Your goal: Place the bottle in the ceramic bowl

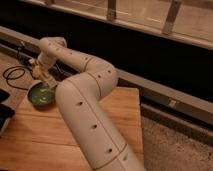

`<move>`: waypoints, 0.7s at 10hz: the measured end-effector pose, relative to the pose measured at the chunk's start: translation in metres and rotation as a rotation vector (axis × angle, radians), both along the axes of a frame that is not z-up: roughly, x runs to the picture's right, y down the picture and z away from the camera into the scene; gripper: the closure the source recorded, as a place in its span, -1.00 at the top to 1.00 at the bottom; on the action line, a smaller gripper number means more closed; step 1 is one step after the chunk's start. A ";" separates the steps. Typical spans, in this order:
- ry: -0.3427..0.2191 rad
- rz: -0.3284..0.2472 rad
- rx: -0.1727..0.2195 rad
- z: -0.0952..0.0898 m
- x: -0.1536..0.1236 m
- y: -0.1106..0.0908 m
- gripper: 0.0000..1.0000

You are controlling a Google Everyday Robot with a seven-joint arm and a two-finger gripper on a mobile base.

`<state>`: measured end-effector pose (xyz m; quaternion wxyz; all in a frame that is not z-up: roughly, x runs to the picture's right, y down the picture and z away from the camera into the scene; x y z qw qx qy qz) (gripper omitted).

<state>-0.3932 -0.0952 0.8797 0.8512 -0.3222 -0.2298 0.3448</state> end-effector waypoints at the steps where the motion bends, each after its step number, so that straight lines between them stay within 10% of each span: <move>1: -0.033 0.015 -0.026 -0.004 -0.004 0.008 -1.00; 4: -0.108 -0.008 -0.088 -0.011 -0.023 0.028 -1.00; 7: -0.109 -0.007 -0.087 -0.012 -0.023 0.027 -0.53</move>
